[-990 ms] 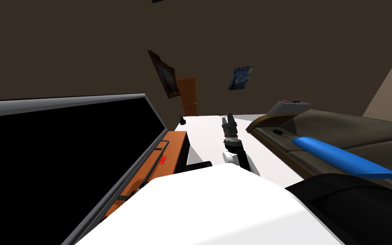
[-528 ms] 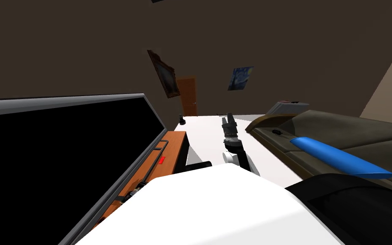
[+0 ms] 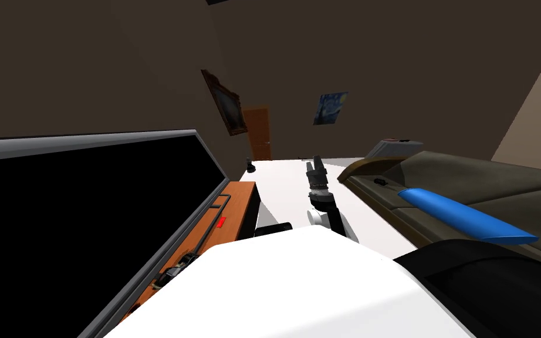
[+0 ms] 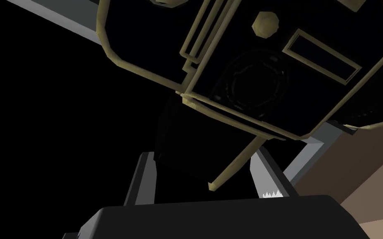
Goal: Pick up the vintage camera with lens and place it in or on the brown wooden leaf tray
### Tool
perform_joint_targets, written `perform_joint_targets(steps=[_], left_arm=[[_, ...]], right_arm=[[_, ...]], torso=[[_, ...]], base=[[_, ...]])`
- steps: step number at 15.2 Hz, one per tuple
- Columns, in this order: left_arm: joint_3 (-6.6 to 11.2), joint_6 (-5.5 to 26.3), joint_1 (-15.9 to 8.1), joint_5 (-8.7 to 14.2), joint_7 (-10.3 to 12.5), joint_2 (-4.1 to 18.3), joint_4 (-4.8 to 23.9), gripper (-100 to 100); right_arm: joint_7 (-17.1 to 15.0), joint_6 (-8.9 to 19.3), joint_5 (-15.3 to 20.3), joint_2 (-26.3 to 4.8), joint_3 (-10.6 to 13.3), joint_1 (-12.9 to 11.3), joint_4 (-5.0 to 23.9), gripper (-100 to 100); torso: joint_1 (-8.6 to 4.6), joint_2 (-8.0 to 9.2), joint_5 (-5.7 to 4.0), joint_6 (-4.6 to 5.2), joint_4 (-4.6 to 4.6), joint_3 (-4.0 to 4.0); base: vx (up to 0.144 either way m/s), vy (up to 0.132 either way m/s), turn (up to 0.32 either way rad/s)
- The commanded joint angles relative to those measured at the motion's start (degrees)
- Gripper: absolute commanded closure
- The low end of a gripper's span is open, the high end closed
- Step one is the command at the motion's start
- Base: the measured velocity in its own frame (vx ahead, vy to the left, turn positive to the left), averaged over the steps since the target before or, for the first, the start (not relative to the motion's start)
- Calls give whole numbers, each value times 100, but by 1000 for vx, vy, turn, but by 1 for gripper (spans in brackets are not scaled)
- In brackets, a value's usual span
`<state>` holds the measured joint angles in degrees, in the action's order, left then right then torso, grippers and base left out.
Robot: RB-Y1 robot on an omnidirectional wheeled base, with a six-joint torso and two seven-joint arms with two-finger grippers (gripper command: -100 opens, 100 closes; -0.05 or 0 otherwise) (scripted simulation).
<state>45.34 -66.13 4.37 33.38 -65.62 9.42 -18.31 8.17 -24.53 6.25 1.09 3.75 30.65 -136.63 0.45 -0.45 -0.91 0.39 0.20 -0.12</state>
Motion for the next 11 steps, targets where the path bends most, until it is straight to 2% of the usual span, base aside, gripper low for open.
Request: perform_joint_targets(steps=[1,3,5,6,7,8,11], left_arm=[[14,219,103,11,-129,-75,-286,100],[14,219,103,11,-129,-75,-339,100],[14,219,103,11,-129,-75,-569,100],[14,219,103,11,-129,-75,-454,100],[14,219,103,11,-129,-75,-503,100],[11,322,83,6,-33,115,-347,100],[12,371,91,6,-18,156,-348,100]], right_arm=[[0,0,0,0,0,0,0,0],[0,0,0,0,0,0,0,0],[0,0,0,0,0,0,0,0],[0,0,0,0,0,0,0,0],[0,0,0,0,0,0,0,0],[0,0,0,0,0,0,0,0],[0,0,0,0,0,0,0,0]], torso=[[0,0,0,0,0,0],[7,-1,-1,4,2,0],[8,0,-6,8,5,2],[8,-1,-9,12,7,3],[5,1,-10,10,7,4],[3,2,-13,9,7,5],[-15,20,-20,2,10,14]], base=[[9,-14,11],[2,-3,7],[0,0,0],[1,3,-15],[0,0,0],[-13,-21,25],[-32,-35,31]])
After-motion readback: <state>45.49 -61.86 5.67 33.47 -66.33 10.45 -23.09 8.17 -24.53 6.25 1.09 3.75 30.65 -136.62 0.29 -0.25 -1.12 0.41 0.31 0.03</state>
